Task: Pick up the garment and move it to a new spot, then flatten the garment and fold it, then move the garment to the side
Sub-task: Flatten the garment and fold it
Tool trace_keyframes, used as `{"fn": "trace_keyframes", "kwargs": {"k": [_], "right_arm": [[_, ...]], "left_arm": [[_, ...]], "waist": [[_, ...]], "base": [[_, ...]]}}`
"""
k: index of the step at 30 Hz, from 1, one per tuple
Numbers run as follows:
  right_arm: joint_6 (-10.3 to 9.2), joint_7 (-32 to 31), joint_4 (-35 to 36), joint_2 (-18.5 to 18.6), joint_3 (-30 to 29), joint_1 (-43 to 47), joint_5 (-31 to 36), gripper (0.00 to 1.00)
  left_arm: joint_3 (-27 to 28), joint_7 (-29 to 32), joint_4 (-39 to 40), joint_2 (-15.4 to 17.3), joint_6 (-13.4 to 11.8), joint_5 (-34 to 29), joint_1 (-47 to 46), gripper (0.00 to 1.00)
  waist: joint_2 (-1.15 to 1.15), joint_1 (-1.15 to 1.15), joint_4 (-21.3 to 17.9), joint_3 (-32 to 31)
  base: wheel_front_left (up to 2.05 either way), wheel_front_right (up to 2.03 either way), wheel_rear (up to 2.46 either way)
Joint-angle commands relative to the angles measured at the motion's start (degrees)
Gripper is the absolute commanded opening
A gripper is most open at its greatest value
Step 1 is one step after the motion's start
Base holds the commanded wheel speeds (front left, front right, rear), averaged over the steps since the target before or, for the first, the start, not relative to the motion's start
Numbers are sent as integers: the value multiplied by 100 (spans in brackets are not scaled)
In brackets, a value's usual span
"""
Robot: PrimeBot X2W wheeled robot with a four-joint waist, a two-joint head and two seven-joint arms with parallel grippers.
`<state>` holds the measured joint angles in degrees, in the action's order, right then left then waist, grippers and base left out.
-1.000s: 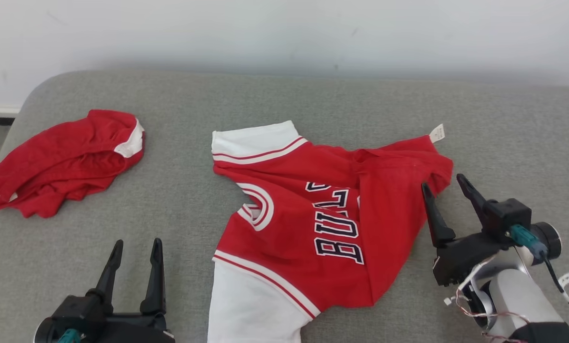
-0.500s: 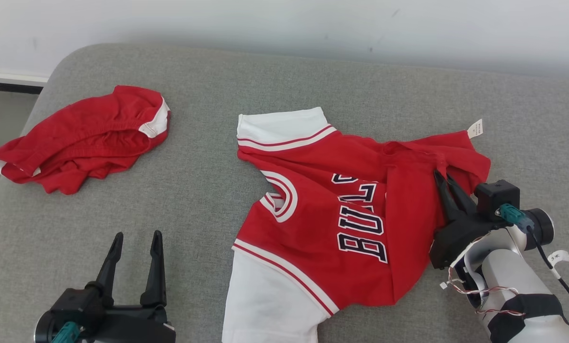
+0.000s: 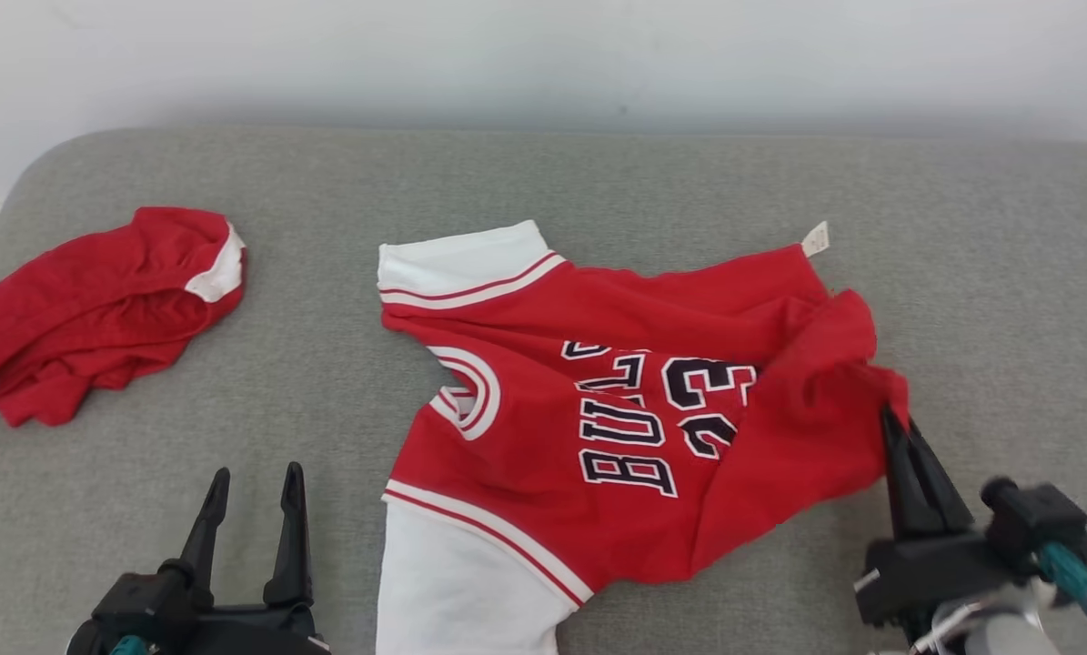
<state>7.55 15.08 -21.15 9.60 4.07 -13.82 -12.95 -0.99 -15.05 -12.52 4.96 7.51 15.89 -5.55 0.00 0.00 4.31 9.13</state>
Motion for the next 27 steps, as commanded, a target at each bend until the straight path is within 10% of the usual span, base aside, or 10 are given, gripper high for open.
{"fn": "trace_keyframes", "kwargs": {"k": [1, 5, 7, 8, 27], "right_arm": [[-14, 8, 215, -62, -126, 270, 38, 0], [-13, -129, 881, -330, -599, 1073, 91, 0], [-14, -179, 1067, -430, -763, 1319, 112, 47], [-14, -227, 1110, -471, -838, 1415, 109, 100], [-13, -109, 1976, -604, -913, 1709, 434, 100]], "left_arm": [[18, -19, 15, -6, -9, -14, 79, 100], [2, -19, 21, 8, -8, -24, 53, 100], [14, -19, 20, 10, -8, -30, 62, 100], [11, -19, 18, 11, -8, -31, 72, 100], [293, -19, 222, 80, -8, -174, 481, 100]], "waist": [[0, 0, -199, -13], [0, 0, -316, -2], [0, 0, -353, -13], [0, 0, -366, -22], [0, 0, -542, -395]], "base": [[0, 0, 0], [0, 0, 0], [0, 0, 0], [0, 0, 0], [0, 0, 0]]}}
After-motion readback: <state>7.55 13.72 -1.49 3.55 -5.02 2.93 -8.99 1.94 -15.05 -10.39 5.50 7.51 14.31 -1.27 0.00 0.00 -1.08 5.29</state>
